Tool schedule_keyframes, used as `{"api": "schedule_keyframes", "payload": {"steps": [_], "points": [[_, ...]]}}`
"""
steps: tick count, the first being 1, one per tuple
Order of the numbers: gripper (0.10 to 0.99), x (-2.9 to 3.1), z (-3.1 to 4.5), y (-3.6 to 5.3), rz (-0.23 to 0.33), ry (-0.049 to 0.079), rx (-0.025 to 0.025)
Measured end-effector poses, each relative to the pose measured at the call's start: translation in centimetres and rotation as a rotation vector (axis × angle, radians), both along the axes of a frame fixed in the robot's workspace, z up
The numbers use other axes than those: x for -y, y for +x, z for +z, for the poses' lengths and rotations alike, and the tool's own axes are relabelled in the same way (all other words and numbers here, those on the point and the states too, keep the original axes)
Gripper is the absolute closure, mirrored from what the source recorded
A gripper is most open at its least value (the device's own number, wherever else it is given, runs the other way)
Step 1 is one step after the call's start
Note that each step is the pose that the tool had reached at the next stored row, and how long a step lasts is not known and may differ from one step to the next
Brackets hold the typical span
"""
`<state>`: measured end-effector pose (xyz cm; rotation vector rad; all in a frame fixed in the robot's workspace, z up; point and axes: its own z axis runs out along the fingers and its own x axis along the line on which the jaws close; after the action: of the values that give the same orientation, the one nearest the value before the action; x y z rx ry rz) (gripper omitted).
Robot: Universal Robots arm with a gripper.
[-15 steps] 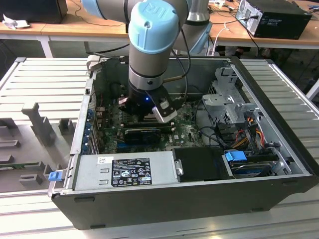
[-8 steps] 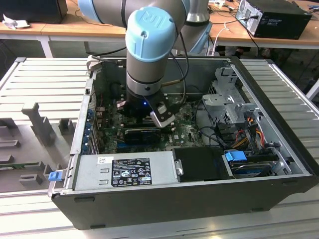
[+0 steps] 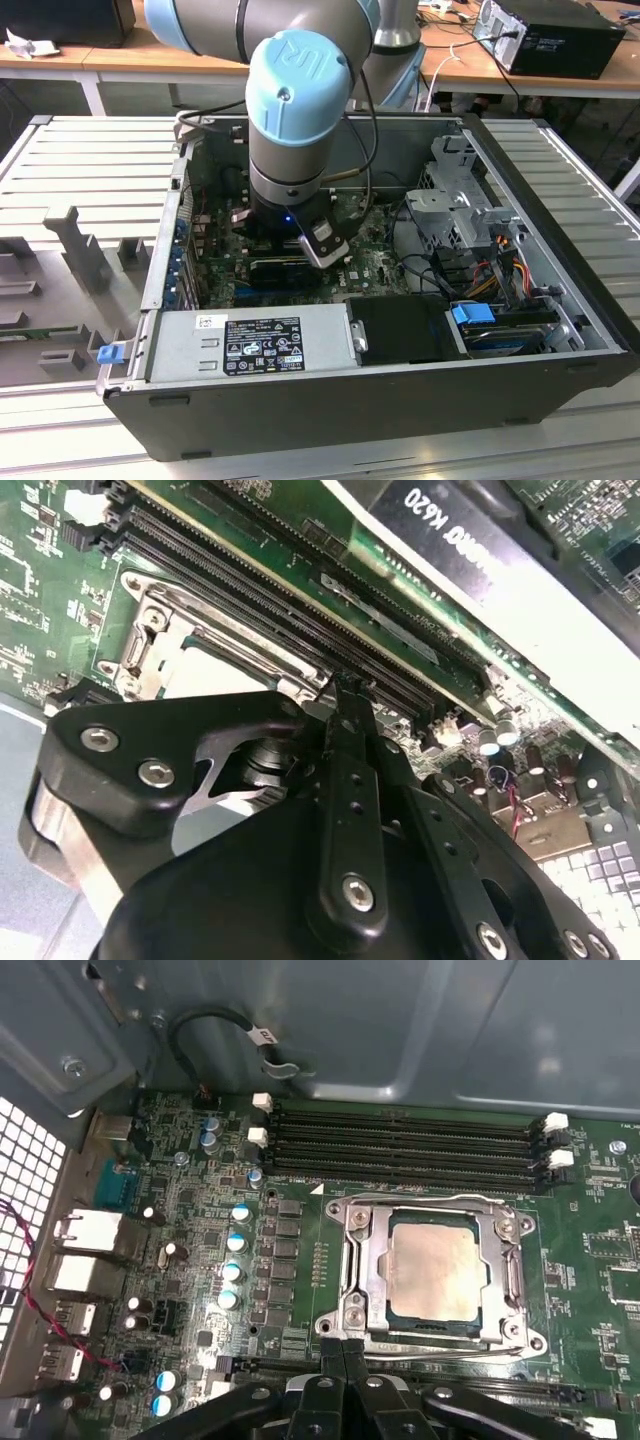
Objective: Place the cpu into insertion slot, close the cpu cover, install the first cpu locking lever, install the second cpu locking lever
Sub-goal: 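Install the second cpu locking lever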
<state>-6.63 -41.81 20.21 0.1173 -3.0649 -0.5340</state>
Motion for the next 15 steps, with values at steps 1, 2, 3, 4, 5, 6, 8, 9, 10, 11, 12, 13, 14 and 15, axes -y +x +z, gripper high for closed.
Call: {"api": "schedule_keyframes", "payload": {"steps": [1, 2, 3, 4, 5, 6, 8, 9, 10, 11, 12, 13, 14, 15], "points": [[0.98, 0.0, -0.14, 0.0, 0.0, 0.002, -0.0001], [0.98, 0.0, -0.27, 0.0, 0.0, 0.005, -0.0001], [0.98, -0.02, -0.41, 0.0, 0.0, 0.008, 0.0], [0.98, -0.04, -0.5, 0.0, 0.0, 0.011, -0.0001], [0.98, -0.08, -0.56, 0.0, 0.0, 0.013, -0.0001], [0.98, -0.11, -0.59, -0.01, 0.0, 0.016, -0.0001], [0.98, -0.22, -0.64, -0.07, 0.0, 0.021, 0.0], [0.98, -0.27, -0.67, -0.14, 0.0, 0.021, 0.0002], [0.98, -0.32, -0.7, -0.25, 0.0, 0.022, 0.0001], [0.98, -0.38, -0.73, -0.3, 0.0, 0.022, 0.0], [0.98, -0.46, -0.76, -0.36, 0.0, 0.024, -0.0001], [0.98, -0.52, -0.78, -0.38, 0.0, 0.024, -0.0001], [0.98, -0.61, -0.82, -0.41, 0.0, 0.025, 0.0], [0.98, -0.66, -0.84, -0.42, 0.0, 0.025, 0.0]]}}
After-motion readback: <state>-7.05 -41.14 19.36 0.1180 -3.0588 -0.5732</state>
